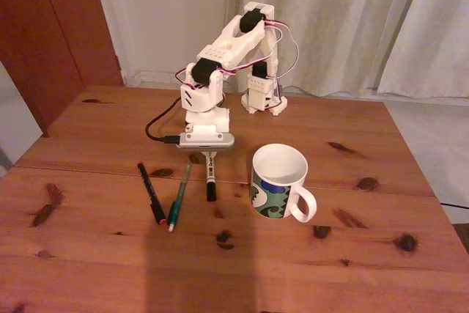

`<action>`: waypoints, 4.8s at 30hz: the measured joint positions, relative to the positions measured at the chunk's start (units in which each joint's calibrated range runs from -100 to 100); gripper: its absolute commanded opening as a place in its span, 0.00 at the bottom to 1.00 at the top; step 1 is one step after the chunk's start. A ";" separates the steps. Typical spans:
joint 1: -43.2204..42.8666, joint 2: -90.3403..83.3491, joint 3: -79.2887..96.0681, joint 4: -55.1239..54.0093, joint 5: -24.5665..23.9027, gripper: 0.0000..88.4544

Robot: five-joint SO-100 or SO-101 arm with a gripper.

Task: Clean up the desk and place the pens and markers into the cup

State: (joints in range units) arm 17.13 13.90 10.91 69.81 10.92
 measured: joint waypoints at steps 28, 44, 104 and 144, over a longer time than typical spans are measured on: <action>-0.22 0.00 4.42 -3.07 0.88 0.15; -0.29 -0.34 11.80 -11.36 0.93 0.01; -23.25 -40.51 23.95 -36.17 -26.37 0.01; -20.61 -30.76 24.03 -52.18 -26.47 0.01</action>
State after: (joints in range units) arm -3.48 -16.86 34.95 17.63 -15.56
